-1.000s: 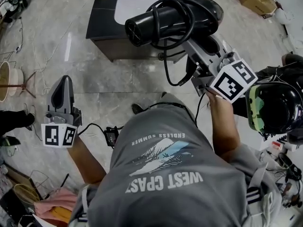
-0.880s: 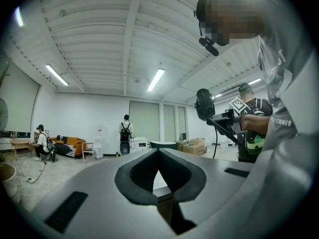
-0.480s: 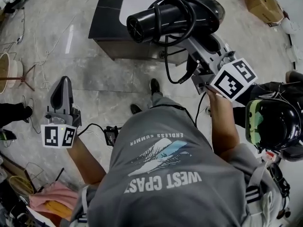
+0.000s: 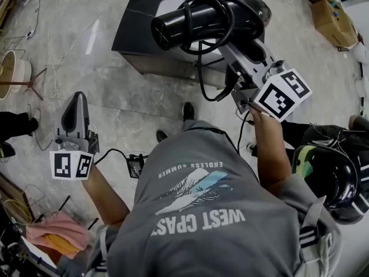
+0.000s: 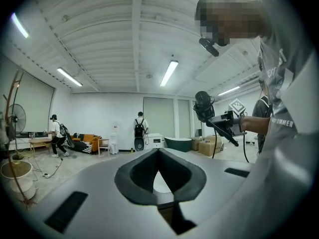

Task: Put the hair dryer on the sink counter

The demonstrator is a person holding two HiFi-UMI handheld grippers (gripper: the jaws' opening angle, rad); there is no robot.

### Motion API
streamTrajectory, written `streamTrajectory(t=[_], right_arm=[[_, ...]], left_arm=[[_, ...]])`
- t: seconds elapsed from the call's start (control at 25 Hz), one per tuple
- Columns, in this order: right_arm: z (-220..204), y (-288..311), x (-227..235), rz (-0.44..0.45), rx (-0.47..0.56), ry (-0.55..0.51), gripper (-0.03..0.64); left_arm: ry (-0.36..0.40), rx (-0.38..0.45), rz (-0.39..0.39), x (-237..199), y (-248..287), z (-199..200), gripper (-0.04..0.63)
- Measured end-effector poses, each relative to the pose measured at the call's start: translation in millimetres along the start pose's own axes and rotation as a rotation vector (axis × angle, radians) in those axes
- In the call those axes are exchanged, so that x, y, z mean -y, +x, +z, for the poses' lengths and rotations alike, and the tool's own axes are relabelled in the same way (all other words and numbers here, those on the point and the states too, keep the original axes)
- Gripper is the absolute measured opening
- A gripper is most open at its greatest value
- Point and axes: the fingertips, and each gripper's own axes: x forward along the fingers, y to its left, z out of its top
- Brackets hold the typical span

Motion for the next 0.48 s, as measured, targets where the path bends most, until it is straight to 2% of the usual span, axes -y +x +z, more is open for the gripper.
streamTrajectory(t=[0.48], right_arm=[[12.6,66.9,66.4,0.116,-0.064,0.024,0.222]], left_arm=[[-0.002,-0.033,0.112,-1.1,60.0,3.3,0.015]])
